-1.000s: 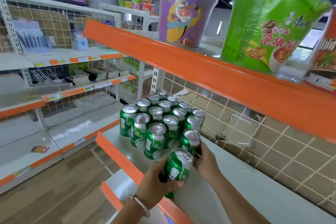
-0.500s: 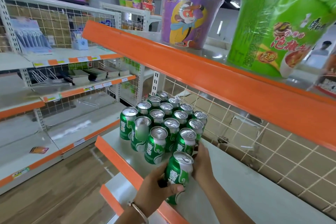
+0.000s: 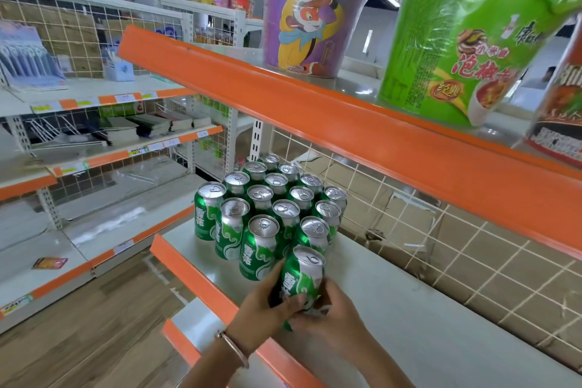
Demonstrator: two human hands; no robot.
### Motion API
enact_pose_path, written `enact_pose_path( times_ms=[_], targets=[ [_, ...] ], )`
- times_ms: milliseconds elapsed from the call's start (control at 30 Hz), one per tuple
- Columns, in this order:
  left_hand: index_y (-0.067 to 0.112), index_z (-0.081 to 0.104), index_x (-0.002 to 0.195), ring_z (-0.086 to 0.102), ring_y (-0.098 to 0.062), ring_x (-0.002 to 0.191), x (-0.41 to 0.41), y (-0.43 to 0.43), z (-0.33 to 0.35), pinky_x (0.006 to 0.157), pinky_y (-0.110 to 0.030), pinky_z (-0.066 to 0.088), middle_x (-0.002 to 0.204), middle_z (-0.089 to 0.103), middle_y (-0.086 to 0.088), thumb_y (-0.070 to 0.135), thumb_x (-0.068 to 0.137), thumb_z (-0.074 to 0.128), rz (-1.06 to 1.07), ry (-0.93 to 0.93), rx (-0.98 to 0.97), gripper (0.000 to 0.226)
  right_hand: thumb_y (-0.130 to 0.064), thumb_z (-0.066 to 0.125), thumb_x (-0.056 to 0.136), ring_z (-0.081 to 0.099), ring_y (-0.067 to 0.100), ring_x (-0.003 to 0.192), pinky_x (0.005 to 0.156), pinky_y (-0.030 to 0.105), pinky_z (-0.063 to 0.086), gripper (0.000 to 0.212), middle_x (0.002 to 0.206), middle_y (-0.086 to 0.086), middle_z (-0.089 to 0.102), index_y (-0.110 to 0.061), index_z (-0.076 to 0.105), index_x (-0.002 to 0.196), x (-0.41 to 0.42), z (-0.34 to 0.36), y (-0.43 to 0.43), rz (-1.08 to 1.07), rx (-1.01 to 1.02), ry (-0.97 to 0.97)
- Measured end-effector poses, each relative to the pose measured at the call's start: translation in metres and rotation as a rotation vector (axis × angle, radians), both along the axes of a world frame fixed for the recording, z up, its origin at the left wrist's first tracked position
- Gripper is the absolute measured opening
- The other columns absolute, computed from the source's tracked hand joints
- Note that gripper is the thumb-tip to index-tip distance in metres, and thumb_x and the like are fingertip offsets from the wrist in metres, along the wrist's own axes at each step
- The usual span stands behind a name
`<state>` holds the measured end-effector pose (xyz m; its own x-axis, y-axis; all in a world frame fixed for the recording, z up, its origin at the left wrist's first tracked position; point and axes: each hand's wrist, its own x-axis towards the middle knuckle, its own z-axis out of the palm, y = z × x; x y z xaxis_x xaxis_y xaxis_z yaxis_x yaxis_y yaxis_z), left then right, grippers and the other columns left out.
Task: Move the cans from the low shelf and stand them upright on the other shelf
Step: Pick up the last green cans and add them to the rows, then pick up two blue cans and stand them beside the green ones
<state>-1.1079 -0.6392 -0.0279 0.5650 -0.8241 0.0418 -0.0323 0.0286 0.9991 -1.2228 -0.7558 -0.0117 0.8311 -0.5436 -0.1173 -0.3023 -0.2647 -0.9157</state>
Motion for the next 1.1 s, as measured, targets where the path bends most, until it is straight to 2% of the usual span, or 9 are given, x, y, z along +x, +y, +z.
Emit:
enact_pose_path(
  times_ms=[67,167,367,533,633,733,867,967,1100],
  targets=[
    [0.032,0.038,0.137,0.056,-0.001,0.117,0.002,0.001,-0.003,0.103,-0.029,0.044,0.124,0.061,0.018,0.038,0.065,0.076,0.053,-0.062,0.065,0.081,-0.029,0.082,0.045,0.063,-0.006,0.074,0.064,0.013,0.047,0.063,0.089,-0.005,0.069,-0.026,0.059,0.104,0.006,0.000,0.005,-0.062,-0.027,-0.054],
    [0.039,0.036,0.131,0.049,0.002,0.122,-0.002,0.002,-0.006,0.102,-0.015,0.038,0.126,0.052,0.026,0.016,0.068,0.074,0.156,-0.171,0.112,0.077,-0.009,0.082,0.062,0.062,-0.010,0.074,0.062,0.008,0.045,0.061,0.091,-0.009,0.066,-0.039,0.053,0.106,0.015,-0.005,0.011,-0.111,-0.090,-0.119],
    [0.029,0.037,0.137,0.051,-0.002,0.105,-0.016,0.011,-0.003,0.072,0.009,0.031,0.116,0.052,0.015,0.009,0.085,0.059,0.307,-0.282,0.216,0.060,-0.001,0.080,0.069,0.058,0.021,0.092,0.076,0.017,0.050,0.079,0.119,0.004,0.041,-0.025,0.040,0.133,0.036,-0.036,0.021,-0.309,-0.224,-0.147],
    [0.037,0.046,0.115,0.053,0.016,0.089,-0.019,0.017,0.001,0.072,0.005,0.035,0.099,0.053,0.023,0.001,0.084,0.055,0.295,-0.306,0.159,0.048,-0.004,0.079,0.071,0.058,0.025,0.102,0.085,0.035,0.053,0.084,0.115,0.006,0.044,-0.018,0.035,0.141,0.042,-0.041,0.026,-0.310,-0.234,-0.156],
    [0.029,0.060,0.098,0.050,0.003,0.087,-0.028,0.012,-0.004,0.074,0.001,0.035,0.091,0.052,0.013,0.018,0.072,0.052,0.316,-0.309,0.170,0.029,-0.009,0.080,0.072,0.057,0.025,0.105,0.087,0.038,0.053,0.082,0.119,0.004,0.041,-0.023,0.034,0.140,0.039,-0.040,0.023,-0.304,-0.207,-0.146],
    [0.033,0.067,0.074,0.049,0.017,0.081,-0.032,0.006,-0.014,0.073,0.002,0.037,0.077,0.053,0.012,0.037,0.057,0.043,0.382,-0.275,0.121,0.029,-0.011,0.078,0.073,0.056,0.017,0.098,0.081,0.022,0.052,0.075,0.116,-0.009,0.036,-0.037,0.034,0.128,0.030,-0.031,0.018,-0.283,-0.125,-0.143],
    [0.035,0.061,0.067,0.063,-0.003,0.074,-0.049,-0.010,-0.013,0.075,-0.027,0.053,0.083,0.065,-0.008,0.019,0.061,0.061,0.253,-0.169,0.173,0.017,-0.012,0.074,0.080,0.055,0.007,0.090,0.071,0.011,0.049,0.069,0.117,-0.011,0.030,-0.035,0.031,0.129,-0.012,-0.024,0.010,-0.312,-0.203,-0.094],
    [0.030,0.054,0.084,0.061,-0.006,0.082,-0.082,-0.033,-0.007,0.084,-0.031,0.053,0.096,0.060,-0.001,0.000,0.076,0.067,0.069,-0.200,0.157,0.034,-0.012,0.069,0.084,0.057,0.007,0.095,0.074,0.012,0.050,0.063,0.124,-0.006,0.032,-0.033,0.033,0.131,-0.062,-0.021,0.002,-0.452,-0.213,-0.073],
    [0.021,0.049,0.118,0.055,-0.010,0.100,-0.135,-0.065,0.004,0.085,-0.019,0.041,0.114,0.050,0.005,0.021,0.077,0.073,-0.165,-0.192,0.164,0.047,-0.020,0.068,0.086,0.059,0.005,0.097,0.077,0.011,0.050,0.061,0.127,-0.005,0.032,-0.031,0.034,0.136,-0.144,-0.008,-0.005,-0.698,-0.192,-0.059]
  ],
)
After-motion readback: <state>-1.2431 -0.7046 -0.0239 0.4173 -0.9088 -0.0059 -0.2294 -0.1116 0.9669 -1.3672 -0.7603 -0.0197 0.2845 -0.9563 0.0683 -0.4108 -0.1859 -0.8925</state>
